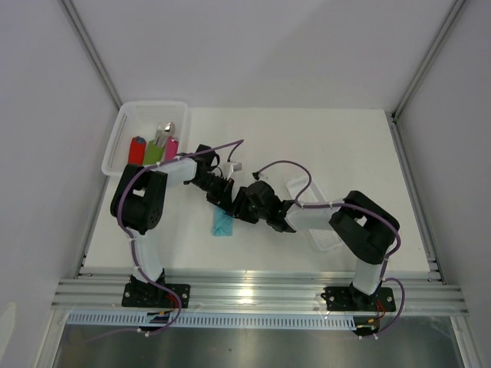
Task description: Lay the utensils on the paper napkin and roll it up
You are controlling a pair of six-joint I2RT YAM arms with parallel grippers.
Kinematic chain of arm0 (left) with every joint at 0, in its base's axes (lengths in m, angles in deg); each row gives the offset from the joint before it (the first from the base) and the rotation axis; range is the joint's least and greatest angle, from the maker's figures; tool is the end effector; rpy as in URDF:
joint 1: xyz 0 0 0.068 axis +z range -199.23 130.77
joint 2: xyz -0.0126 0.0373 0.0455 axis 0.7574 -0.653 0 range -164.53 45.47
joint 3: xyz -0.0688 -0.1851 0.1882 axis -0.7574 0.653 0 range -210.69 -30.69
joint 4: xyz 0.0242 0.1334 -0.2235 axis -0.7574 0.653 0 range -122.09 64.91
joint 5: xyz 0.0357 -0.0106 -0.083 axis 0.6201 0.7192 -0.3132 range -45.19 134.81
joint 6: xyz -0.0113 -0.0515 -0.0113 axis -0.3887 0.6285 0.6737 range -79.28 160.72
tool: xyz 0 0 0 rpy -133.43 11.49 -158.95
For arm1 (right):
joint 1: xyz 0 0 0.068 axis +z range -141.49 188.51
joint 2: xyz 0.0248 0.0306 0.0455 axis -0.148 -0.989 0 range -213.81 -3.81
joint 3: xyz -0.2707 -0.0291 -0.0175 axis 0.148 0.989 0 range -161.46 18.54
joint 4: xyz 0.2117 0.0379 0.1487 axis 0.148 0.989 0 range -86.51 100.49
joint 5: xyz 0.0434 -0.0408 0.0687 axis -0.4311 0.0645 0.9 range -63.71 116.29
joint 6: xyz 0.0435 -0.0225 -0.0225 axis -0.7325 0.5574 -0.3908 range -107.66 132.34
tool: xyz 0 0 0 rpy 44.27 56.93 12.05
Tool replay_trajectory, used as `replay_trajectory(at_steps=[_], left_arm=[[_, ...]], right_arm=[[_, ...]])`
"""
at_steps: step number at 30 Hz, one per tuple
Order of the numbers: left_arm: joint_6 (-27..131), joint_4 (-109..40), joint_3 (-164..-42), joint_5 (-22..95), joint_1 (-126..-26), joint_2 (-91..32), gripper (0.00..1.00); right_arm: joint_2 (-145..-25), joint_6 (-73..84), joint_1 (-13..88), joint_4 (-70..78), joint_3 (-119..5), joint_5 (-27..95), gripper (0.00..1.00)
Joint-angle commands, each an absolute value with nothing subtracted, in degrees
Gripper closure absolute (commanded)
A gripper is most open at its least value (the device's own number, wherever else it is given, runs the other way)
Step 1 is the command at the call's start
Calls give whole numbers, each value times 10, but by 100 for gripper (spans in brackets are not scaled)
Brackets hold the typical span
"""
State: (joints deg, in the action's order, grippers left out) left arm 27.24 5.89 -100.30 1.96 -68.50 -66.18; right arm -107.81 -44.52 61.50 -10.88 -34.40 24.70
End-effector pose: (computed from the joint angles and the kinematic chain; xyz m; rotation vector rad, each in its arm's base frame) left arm 0.3289 -0.1406 0.1407 0.8823 2.6622 -1.1110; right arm 0.2251 0.2968 0.1514 0.0981 2.4090 0.9713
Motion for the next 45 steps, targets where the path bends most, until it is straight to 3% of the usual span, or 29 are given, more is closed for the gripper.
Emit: replay_trajectory(at_steps=[1, 13, 21, 28, 36, 45], left_arm=[[280, 56, -1019, 0, -691, -661, 83], [283, 53, -1017, 10, -691, -659, 82], [285, 51, -1015, 12, -691, -655, 81], [283, 43, -1013, 16, -691, -639, 73], [272, 67, -1034, 8, -687, -591, 60], [237, 108, -1016, 18, -667, -517, 60]], right_arm=[[-1093, -444, 624, -118, -386, 231, 50], [-1117, -440, 632, -70, -413, 199, 51], [-1148, -416, 650, 25, -472, 136, 61], [-1135, -424, 649, 26, -451, 127, 84], [-1125, -447, 631, -34, -401, 162, 91], [-1105, -462, 614, -92, -359, 186, 91]])
